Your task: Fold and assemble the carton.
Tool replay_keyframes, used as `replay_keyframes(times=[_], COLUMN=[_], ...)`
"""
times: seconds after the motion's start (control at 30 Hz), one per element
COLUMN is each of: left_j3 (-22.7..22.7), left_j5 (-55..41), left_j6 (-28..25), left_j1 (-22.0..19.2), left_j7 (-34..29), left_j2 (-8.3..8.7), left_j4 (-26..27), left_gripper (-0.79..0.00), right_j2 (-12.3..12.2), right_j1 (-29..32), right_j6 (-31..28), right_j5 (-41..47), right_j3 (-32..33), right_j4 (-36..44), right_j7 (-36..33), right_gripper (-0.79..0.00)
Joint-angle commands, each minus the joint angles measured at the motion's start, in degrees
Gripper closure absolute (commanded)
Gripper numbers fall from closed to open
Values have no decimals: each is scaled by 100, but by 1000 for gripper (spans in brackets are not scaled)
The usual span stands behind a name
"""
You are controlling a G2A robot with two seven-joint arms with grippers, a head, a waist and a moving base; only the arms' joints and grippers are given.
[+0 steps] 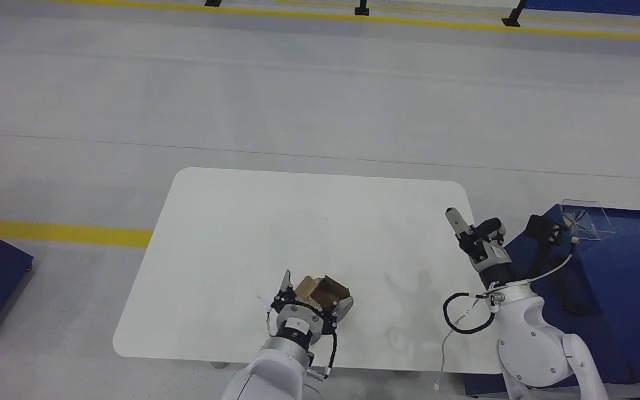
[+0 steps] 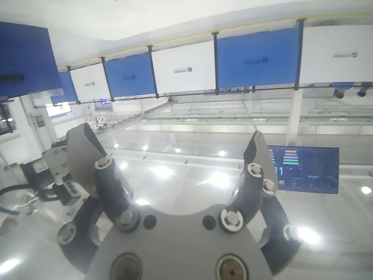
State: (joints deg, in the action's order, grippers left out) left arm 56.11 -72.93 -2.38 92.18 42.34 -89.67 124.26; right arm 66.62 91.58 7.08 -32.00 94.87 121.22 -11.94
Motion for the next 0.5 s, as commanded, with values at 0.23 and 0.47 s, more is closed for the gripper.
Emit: replay_keyframes(times=[0.23, 0.47], left_j3=[-5, 24], left_j5=[5, 2050], left_j6=[-91, 184], left_j1=[-6, -8], left_j7=[186, -50], left_j2=[-2, 99], left_j4=[3, 238], left_gripper=[-785, -785], right_j2=[0, -75], right_j1=[0, -833], right_j6=[0, -159], right_j5=[0, 345], right_j3=[0, -246], right_j4=[0, -589], right_j7=[0, -1837], right_gripper=[-785, -785])
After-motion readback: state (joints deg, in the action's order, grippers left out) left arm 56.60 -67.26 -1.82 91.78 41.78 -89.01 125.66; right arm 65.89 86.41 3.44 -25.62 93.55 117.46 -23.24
